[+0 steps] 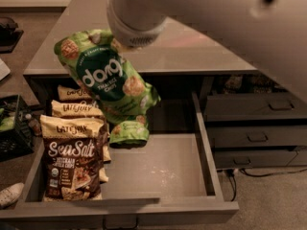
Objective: Pick green rice chip bag from top drawer and place on counter
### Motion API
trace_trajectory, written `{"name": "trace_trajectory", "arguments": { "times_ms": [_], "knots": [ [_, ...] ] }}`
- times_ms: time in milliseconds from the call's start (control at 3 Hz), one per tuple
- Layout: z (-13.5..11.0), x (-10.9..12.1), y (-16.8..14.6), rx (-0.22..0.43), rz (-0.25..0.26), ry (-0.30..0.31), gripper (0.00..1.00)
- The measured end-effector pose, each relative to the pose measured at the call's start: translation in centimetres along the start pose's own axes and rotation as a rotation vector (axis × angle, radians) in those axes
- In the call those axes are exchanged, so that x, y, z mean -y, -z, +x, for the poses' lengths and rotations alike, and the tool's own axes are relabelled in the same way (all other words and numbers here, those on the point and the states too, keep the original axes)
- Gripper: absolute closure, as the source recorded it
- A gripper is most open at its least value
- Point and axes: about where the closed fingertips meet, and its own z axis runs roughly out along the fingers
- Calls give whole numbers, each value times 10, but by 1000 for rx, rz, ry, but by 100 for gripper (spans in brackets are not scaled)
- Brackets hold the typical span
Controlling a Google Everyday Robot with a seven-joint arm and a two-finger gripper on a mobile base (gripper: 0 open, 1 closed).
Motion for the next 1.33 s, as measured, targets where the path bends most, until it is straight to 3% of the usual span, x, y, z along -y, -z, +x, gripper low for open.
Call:
{"name": "trace_trajectory", "arguments": {
  "times_ms": [333, 667, 1000, 1333],
  "knots": [
    [-25, 18, 0, -16, 18, 81, 100],
    [-26, 17, 1, -16, 21, 85, 100],
    [-23, 39, -9, 17, 34, 75, 100],
    [-7, 68, -42, 65, 18, 35, 100]
  ]
}}
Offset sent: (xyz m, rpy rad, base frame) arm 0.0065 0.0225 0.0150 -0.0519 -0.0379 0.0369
